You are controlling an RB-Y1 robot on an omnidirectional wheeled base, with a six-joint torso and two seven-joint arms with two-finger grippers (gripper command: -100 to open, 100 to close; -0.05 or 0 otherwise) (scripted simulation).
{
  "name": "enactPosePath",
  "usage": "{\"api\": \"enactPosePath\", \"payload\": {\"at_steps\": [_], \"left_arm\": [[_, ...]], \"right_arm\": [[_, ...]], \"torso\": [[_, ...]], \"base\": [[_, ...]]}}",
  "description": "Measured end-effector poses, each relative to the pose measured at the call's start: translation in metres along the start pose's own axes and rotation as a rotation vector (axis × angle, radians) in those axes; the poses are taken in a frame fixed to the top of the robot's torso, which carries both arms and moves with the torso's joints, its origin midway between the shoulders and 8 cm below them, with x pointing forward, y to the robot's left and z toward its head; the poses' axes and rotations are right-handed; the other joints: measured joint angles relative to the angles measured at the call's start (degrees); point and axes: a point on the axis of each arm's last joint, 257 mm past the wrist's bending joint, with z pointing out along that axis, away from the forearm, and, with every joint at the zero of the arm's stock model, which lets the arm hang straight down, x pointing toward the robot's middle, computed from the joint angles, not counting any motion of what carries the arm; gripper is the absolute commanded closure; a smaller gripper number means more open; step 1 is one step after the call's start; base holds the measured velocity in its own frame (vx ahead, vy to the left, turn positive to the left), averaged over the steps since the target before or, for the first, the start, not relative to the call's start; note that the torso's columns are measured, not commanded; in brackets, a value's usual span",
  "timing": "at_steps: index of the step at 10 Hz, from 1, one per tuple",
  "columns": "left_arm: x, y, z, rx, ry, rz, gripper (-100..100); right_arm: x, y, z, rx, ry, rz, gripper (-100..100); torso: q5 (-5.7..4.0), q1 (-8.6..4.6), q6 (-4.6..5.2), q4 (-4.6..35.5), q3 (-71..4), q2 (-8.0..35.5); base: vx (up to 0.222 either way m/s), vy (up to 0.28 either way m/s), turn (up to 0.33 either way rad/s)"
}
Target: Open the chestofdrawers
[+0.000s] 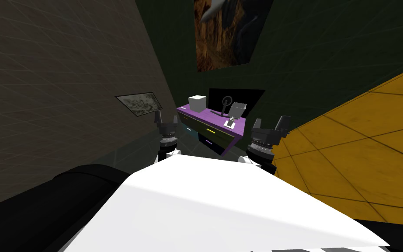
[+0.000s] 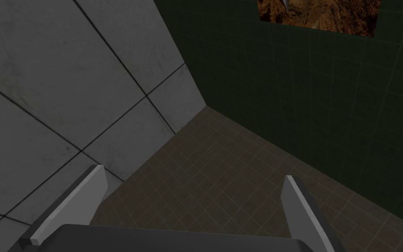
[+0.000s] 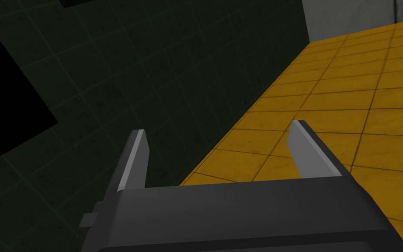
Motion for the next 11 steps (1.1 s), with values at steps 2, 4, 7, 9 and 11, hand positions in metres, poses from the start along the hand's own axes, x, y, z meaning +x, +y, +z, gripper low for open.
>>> {"api": "enactPosePath", "payload": {"at_steps": [2, 4, 7, 9, 11], "left_arm": [[0.0000, 0.0000, 0.0000, 0.000, 0.000, 0.000, 0], [0.0000, -0.0001, 0.0000, 0.000, 0.000, 0.000, 0], [0.0000, -0.0001, 0.0000, 0.000, 0.000, 0.000, 0], [0.0000, -0.0002, 0.0001, 0.000, 0.000, 0.000, 0], [0.0028, 0.0038, -0.0003, -0.008, 0.017, 0.003, -100]], "right_arm": [[0.0000, 0.0000, 0.0000, 0.000, 0.000, 0.000, 0], [0.0000, 0.0001, 0.0000, 0.000, 0.000, 0.000, 0], [0.0000, 0.0001, 0.0001, 0.000, 0.000, 0.000, 0], [0.0000, 0.0002, 0.0001, 0.000, 0.000, 0.000, 0], [0.0000, 0.0000, 0.0000, 0.000, 0.000, 0.000, 0]], "torso": [[0.00, 0.00, 0.00, 6.0, -12.0, 6.0], [0.00, 0.00, 0.00, 14.2, -28.5, 14.2], [0.00, 0.00, 0.00, 26.9, -53.8, 26.9], [0.00, 0.00, 0.00, 35.4, -70.7, 35.4], [0.01, 0.01, 0.01, 41.5, -83.2, 41.5]], "base": [[0.000, 0.000, 0.000], [0.000, 0.000, 0.000], [0.000, 0.000, 0.000], [0.000, 0.000, 0.000], [0.017, -0.002, -0.029]]}}
